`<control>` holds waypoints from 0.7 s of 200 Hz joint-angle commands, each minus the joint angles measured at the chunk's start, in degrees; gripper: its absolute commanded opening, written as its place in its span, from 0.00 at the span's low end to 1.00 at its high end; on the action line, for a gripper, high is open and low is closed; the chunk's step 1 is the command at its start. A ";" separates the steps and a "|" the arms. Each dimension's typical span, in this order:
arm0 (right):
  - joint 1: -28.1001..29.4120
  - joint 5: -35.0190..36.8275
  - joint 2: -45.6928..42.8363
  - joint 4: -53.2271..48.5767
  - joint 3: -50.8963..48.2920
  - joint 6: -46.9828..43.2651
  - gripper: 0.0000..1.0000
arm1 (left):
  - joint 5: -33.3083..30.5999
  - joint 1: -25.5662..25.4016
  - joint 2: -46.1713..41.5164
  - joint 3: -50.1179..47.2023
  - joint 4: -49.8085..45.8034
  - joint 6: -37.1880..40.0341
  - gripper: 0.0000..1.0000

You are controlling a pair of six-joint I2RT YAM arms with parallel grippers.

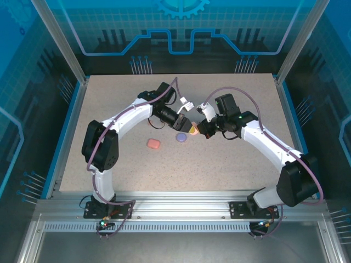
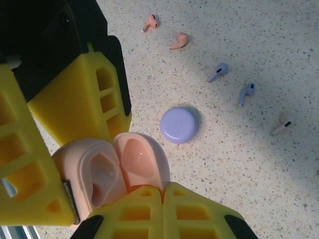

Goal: Insert wireless bluetooth earbuds into charging case

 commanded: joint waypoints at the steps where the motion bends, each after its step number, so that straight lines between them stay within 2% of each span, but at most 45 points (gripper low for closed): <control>1: 0.53 -1.31 -0.11 -0.58 0.38 -0.60 0.00 | 1.43 -0.30 1.02 2.02 -0.55 1.61 0.32; 13: 0.56 -1.22 -0.11 -0.66 0.38 -0.63 0.00 | 1.41 -0.31 1.01 2.06 -0.45 1.57 0.31; 34: 0.48 -1.14 -0.11 -0.67 0.39 -0.68 0.00 | 1.58 -0.35 0.93 2.13 -0.10 1.40 0.22; 67: 0.51 -0.51 -0.41 -0.44 0.55 -0.01 0.00 | 1.59 -0.37 0.84 1.63 0.37 1.36 0.04; 91: 0.13 -0.01 -1.35 0.19 0.74 1.65 0.00 | 1.46 -0.33 0.42 0.60 2.14 0.50 0.00; 95: -0.08 0.11 -1.59 0.36 0.87 2.29 0.05 | 1.29 -0.29 0.27 0.33 2.58 0.33 0.00; 99: -0.41 0.29 -2.03 0.47 0.99 3.12 0.14 | 1.17 -0.30 0.08 0.01 3.08 0.15 0.00; 114: -1.64 -0.35 -3.35 0.10 1.60 4.95 0.26 | 0.31 -0.13 -0.89 -1.49 5.46 -0.89 0.00; 127: -3.29 -1.11 -5.48 -0.56 1.81 6.30 0.44 | -1.12 0.07 -2.36 -3.17 8.07 -2.24 0.00; 140: -5.01 -2.50 -7.78 -1.14 1.50 7.30 0.49 | -2.54 0.53 -4.32 -5.73 11.96 -3.78 0.00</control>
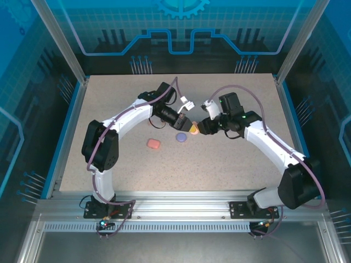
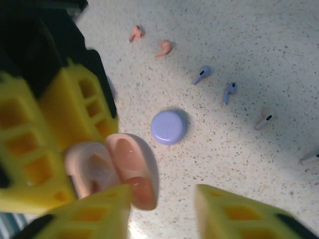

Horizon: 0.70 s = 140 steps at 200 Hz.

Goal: Insert wireless bluetooth earbuds into charging case

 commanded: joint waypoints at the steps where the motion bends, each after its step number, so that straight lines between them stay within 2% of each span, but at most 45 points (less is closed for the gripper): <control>1: -3.09 -3.15 -5.71 -0.94 1.42 3.38 0.50 | -1.99 0.62 -4.27 -4.12 7.65 -2.85 0.00; 39: -7.18 2.28 -9.94 -5.11 1.09 8.86 0.72 | -5.60 2.26 -12.07 -15.11 25.34 -8.33 0.00; 64: -8.27 6.43 -10.34 -6.89 0.63 14.37 0.75 | -10.38 2.31 -17.47 -23.31 38.21 -11.01 0.00; 86: -8.42 6.80 -9.64 -6.28 -0.51 18.41 0.76 | -16.04 2.30 -22.20 -31.64 52.28 -13.61 0.00; 115: -8.17 7.67 -6.46 -6.10 -0.79 22.85 0.76 | -24.37 1.77 -27.40 -42.46 70.89 -12.89 0.00; 140: -7.50 9.51 -3.04 -6.32 0.36 25.75 0.76 | -28.54 1.10 -29.83 -46.73 78.61 -10.65 0.00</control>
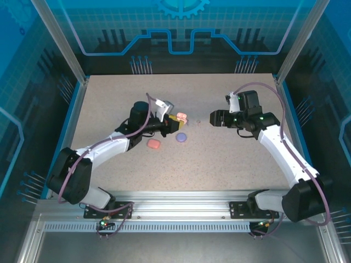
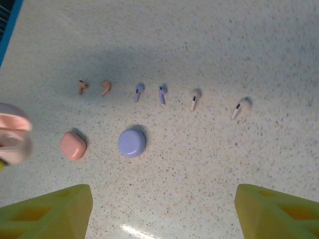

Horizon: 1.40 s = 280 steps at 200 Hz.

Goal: Insert wireless bluetooth earbuds into charging case

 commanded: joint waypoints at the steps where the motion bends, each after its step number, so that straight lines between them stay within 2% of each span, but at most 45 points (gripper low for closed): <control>1: 0.43 2.73 3.06 -1.78 0.40 5.26 0.76 | -7.12 -0.84 -2.89 -3.17 16.78 1.70 0.00; 31: 1.48 5.13 8.88 -3.45 3.96 8.14 0.75 | -9.46 -3.04 -4.02 -4.98 20.72 6.38 0.00; 53: 2.95 8.08 13.67 -5.69 7.95 9.10 0.75 | -13.54 -5.09 -4.47 -6.27 24.82 9.08 0.00; 96: 5.46 12.75 24.70 -10.38 18.52 11.41 0.74 | -24.58 -6.15 -4.22 -8.13 34.72 8.68 0.00; 136: 8.19 15.41 35.40 -15.45 29.09 12.28 0.72 | -31.41 -6.26 -3.34 -8.70 42.94 7.71 0.00; 198: 10.61 19.66 50.68 -24.98 44.42 12.98 0.62 | -32.72 -6.19 -4.03 -6.75 44.77 8.96 0.00; 219: 10.81 20.03 53.31 -25.70 46.41 12.89 0.57 | -32.21 -6.15 -3.85 -6.80 44.86 8.54 0.00; 241: 10.98 20.01 55.79 -26.03 48.54 12.73 0.46 | -31.63 -6.14 -3.76 -7.19 45.29 7.74 0.00; 280: 11.20 20.57 59.19 -27.10 52.14 12.54 0.44 | -31.16 -6.19 -4.03 -7.21 45.22 6.86 0.00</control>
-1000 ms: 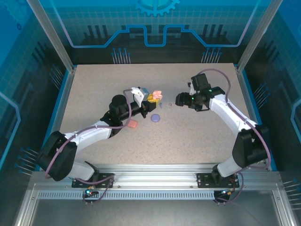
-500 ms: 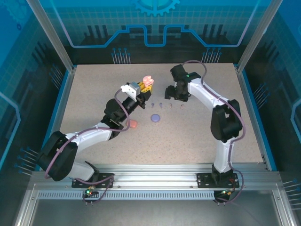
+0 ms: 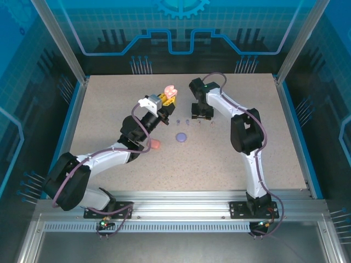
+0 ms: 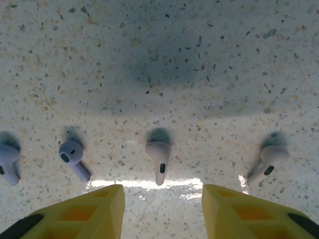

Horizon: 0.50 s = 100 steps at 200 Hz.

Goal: Insert wireless bluetooth earbuds into charging case

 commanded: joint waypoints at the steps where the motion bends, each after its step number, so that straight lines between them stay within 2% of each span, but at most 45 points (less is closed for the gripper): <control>1: 0.97 1.02 2.34 -2.77 3.30 0.02 0.44 | 0.22 -0.11 -0.86 0.59 3.36 -0.26 0.00; 30: 1.09 0.84 5.21 -3.25 5.32 -0.17 0.41 | 0.75 -0.09 -0.90 0.65 3.01 -0.01 0.00; 100: 1.44 1.33 6.91 -3.35 4.93 -0.05 0.40 | 1.33 -0.08 -1.39 0.64 2.43 0.42 0.00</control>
